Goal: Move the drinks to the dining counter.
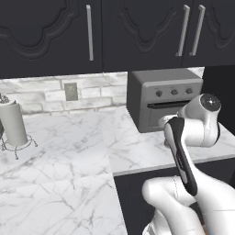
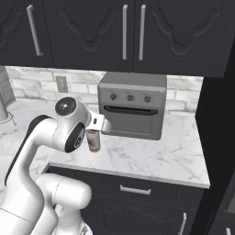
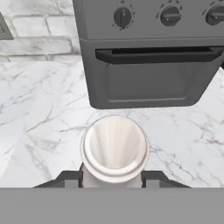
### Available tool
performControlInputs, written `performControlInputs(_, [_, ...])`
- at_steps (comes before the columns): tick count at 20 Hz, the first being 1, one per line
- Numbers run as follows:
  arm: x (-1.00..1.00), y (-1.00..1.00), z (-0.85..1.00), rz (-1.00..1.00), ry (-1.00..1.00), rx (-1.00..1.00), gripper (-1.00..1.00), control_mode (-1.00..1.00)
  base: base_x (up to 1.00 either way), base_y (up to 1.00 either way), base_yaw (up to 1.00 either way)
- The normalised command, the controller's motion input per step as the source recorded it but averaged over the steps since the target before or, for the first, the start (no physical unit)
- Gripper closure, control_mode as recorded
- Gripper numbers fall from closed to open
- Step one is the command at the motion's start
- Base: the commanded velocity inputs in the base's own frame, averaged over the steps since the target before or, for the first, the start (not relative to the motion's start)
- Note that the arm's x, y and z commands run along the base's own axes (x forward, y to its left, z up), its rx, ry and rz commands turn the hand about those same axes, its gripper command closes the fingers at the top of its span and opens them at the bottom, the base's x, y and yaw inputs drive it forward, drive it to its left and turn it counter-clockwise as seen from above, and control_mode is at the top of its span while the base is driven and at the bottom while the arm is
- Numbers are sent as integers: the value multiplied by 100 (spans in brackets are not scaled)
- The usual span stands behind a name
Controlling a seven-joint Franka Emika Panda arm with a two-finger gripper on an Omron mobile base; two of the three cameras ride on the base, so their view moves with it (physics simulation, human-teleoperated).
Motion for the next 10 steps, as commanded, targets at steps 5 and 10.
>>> performControlInputs(5, [0, 0, 0, 0, 0, 0, 100, 100, -5, 0, 0])
performControlInputs(10, [0, 0, 0, 0, 0, 0, 100, 100, -83, -19, -2])
